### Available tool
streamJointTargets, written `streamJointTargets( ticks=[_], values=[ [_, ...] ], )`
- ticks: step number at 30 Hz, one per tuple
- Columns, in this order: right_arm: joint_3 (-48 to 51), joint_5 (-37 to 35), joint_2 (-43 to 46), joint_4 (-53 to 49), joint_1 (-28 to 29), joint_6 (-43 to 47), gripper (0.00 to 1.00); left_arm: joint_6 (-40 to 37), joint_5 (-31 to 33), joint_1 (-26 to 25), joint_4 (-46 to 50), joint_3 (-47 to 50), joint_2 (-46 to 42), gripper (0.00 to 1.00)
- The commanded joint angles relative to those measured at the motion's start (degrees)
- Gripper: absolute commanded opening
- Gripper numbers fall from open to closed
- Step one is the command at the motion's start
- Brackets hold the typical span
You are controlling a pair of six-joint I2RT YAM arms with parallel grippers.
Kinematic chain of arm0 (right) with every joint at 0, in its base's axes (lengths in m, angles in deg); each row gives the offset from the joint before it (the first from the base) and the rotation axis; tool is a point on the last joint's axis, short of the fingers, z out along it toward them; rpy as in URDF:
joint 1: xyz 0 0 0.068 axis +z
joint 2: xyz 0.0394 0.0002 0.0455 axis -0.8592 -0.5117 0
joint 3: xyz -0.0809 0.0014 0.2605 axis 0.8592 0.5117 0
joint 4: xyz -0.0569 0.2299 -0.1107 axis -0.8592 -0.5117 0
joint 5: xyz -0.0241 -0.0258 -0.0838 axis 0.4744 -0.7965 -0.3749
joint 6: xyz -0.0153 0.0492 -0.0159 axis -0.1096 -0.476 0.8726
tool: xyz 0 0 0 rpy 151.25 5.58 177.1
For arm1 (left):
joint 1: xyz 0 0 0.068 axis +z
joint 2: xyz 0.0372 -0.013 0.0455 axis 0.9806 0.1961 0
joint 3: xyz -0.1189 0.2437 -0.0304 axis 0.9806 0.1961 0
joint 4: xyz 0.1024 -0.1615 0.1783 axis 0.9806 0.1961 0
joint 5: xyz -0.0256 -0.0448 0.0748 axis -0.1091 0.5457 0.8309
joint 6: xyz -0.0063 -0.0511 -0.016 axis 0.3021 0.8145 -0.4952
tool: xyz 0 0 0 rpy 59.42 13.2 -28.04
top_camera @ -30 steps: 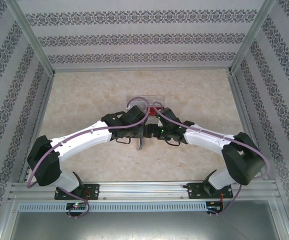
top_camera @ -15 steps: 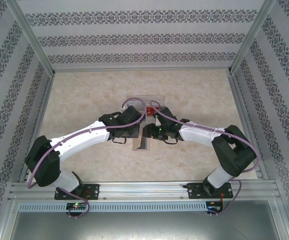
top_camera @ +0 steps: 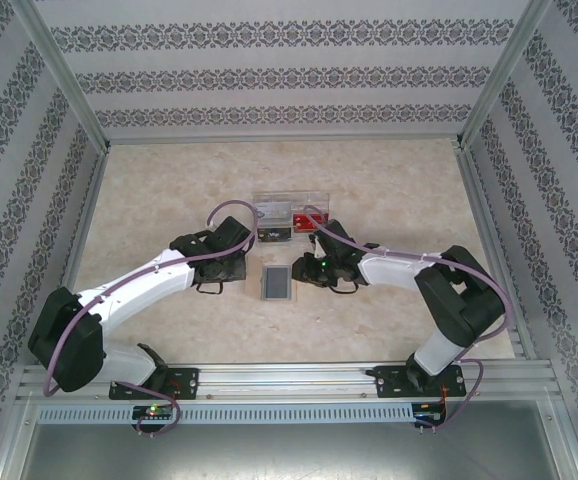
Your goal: Take the credit cards out of the card holder
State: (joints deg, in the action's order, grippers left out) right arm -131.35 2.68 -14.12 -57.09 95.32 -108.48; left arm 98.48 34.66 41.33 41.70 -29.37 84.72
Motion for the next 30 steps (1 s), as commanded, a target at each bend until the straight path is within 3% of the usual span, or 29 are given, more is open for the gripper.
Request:
streamJointTargets(
  ticks=[1, 6, 10, 16, 30],
  values=[
    [0.3, 2.09, -1.56, 2.07, -0.33, -1.57, 0.33, -0.28, -0.15, 0.79, 0.81, 1.28, -0.21, 0.0],
    [0.58, 3.56, -3.65, 3.9, -0.07, -2.59, 0.31, 0.16, -0.96, 0.73, -0.43, 2.68, 0.03, 0.0],
    [0.66, 4.36, -4.31, 5.62, 0.2, -3.38, 0.24, 0.35, -1.43, 0.8, -1.01, 3.06, 0.11, 0.0],
    [0.83, 4.82, -3.25, 6.23, -0.1, -3.31, 0.0, 0.43, -1.56, 0.78, -1.14, 3.55, 0.19, 0.0],
    [-6.7, -2.58, 7.23, -8.58, 2.97, 0.54, 0.0, -0.77, -5.99, 5.06, -5.97, 4.96, 6.39, 0.0]
  ],
)
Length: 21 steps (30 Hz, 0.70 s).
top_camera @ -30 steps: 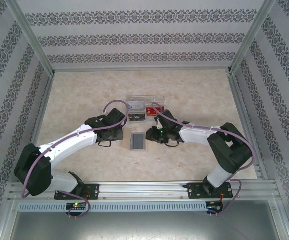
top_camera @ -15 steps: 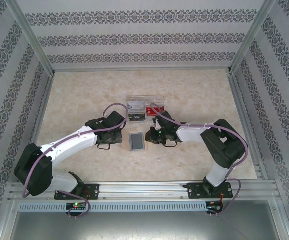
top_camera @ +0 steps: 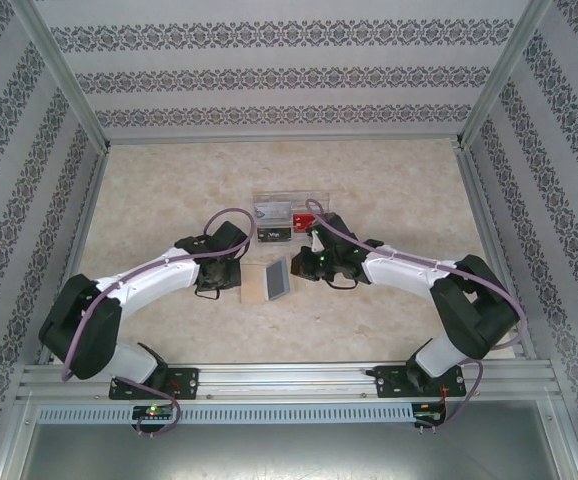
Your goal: Take the credit cards out of the card holder
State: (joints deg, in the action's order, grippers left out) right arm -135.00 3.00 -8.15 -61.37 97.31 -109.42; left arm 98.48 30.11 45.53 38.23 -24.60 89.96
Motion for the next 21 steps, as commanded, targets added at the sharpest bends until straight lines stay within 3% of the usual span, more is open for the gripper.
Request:
streamJointTargets(
  ticks=[1, 7, 21],
  values=[
    [-3.7, -3.06, 0.97, -4.46, 1.4, 0.94, 0.0, -1.13, -1.7, 1.08, -2.5, -0.16, 1.74, 0.0],
    [-7.44, -4.37, -1.57, -5.48, 4.58, -0.14, 0.0, -3.0, -3.14, 2.17, -3.06, -1.24, 4.0, 0.0],
    [-3.7, -9.54, -0.87, -5.18, 3.5, -3.07, 0.0, -6.23, -4.13, 5.57, -2.21, -0.93, 3.2, 0.0]
  ],
)
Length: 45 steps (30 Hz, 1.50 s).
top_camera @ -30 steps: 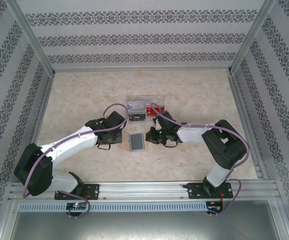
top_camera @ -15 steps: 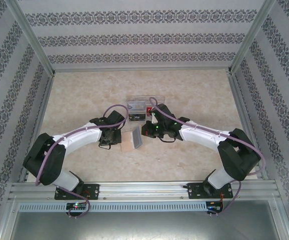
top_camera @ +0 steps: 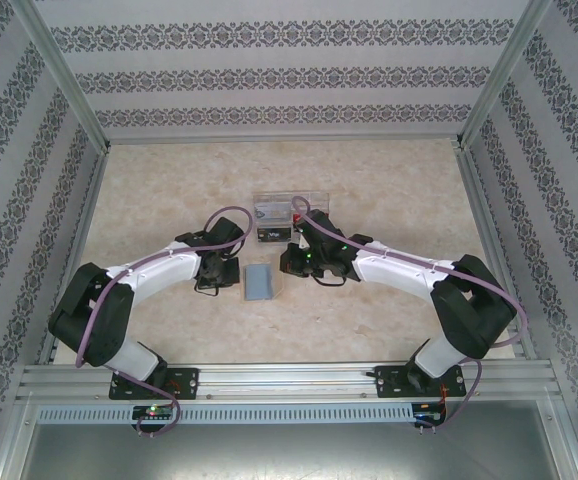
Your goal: Take the credit cards out of the card holder
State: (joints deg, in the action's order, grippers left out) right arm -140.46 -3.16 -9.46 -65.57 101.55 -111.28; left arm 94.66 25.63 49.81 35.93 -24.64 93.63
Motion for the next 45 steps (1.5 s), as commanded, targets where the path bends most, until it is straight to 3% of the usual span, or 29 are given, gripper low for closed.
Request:
streamJointTargets(
  ticks=[1, 2, 5, 9, 13, 17, 22, 31, 33, 39, 45],
  values=[
    [2.55, -3.85, 0.64, -0.43, -0.78, -1.51, 0.0, -2.59, 0.29, 1.77, 0.65, -1.18, -0.38, 0.0],
    [3.16, -4.44, 0.86, -0.17, -0.85, -1.7, 0.0, -2.83, 0.15, 2.18, 1.21, -1.7, -0.49, 0.04],
    [4.52, -6.09, 1.03, 0.81, -0.81, -2.3, 0.0, -3.14, -1.46, 2.37, 2.4, -3.1, -2.04, 0.32],
    [6.0, -7.49, 0.36, 2.02, -0.79, -3.19, 0.0, -2.33, -2.58, 2.4, 3.87, -4.89, -5.33, 0.4],
    [6.38, -7.36, -0.83, 3.34, -0.67, -3.52, 0.0, 0.75, -7.33, 2.34, 2.32, -5.13, -9.29, 0.42],
    [7.26, -7.75, -1.49, 4.75, -0.64, -3.93, 0.0, 4.52, -15.5, 2.27, -6.58, -0.48, -12.21, 0.47],
    [7.37, -7.38, -2.11, 5.69, -0.63, -4.09, 0.0, 7.63, -18.99, 2.27, -12.13, 2.93, -11.03, 0.51],
    [7.27, -7.49, -1.77, 5.15, -0.79, -3.62, 0.0, 6.56, -4.36, 2.24, -0.94, 0.77, -15.05, 0.66],
    [7.34, -7.44, -1.76, 5.28, -0.88, -3.75, 0.0, 5.19, -5.44, 2.21, -1.45, 0.26, -15.58, 0.65],
    [6.97, -6.93, -2.11, 5.12, -0.94, -3.48, 0.0, 5.53, -18.73, 1.58, -11.51, 0.93, -11.58, 0.6],
    [7.02, -6.84, -2.25, 5.15, -1.12, -3.4, 0.0, 4.87, -19.34, 0.47, -12.96, 1.11, -6.36, 0.58]
  ],
)
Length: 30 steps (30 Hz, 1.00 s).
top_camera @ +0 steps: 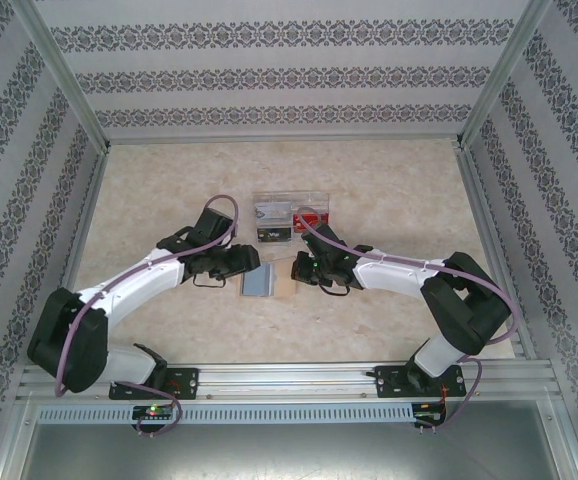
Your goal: Take the credit cards out of the card holder
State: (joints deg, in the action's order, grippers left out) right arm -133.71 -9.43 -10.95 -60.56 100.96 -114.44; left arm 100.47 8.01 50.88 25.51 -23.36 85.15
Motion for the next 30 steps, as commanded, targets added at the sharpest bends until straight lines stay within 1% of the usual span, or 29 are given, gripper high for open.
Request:
streamJointTargets(
  ticks=[1, 5, 15, 22, 25, 27, 30],
  values=[
    [0.28, -0.62, -0.76, 0.14, -0.58, -0.25, 0.0, -1.2, -1.63, -0.58, -2.66, -0.03, 3.29, 0.58],
    [0.31, -0.46, -0.73, 0.27, -0.86, -0.18, 0.0, -1.26, -2.41, -0.63, -3.57, -0.03, 6.92, 0.55],
    [0.82, -0.29, -0.54, 0.45, -1.17, -0.18, 0.0, -1.89, -2.77, -0.58, -3.48, -0.29, 11.16, 0.55],
    [1.18, -0.11, -0.72, 1.05, -1.28, -0.5, 0.0, -1.87, -4.79, -0.6, -4.98, -0.11, 12.2, 0.55],
    [1.37, -0.03, -0.72, 1.23, -1.29, -0.49, 0.0, -2.0, -5.03, -0.59, -4.94, -0.09, 11.85, 0.52],
    [1.35, -0.03, -0.72, 1.24, -1.31, -0.5, 0.0, -2.08, -5.93, -0.72, -5.69, 0.06, 11.63, 0.52],
    [1.26, 0.06, -0.89, 1.35, -1.26, -0.6, 0.0, -1.92, -9.52, -0.69, -8.44, 0.59, 11.66, 0.52]
  ],
)
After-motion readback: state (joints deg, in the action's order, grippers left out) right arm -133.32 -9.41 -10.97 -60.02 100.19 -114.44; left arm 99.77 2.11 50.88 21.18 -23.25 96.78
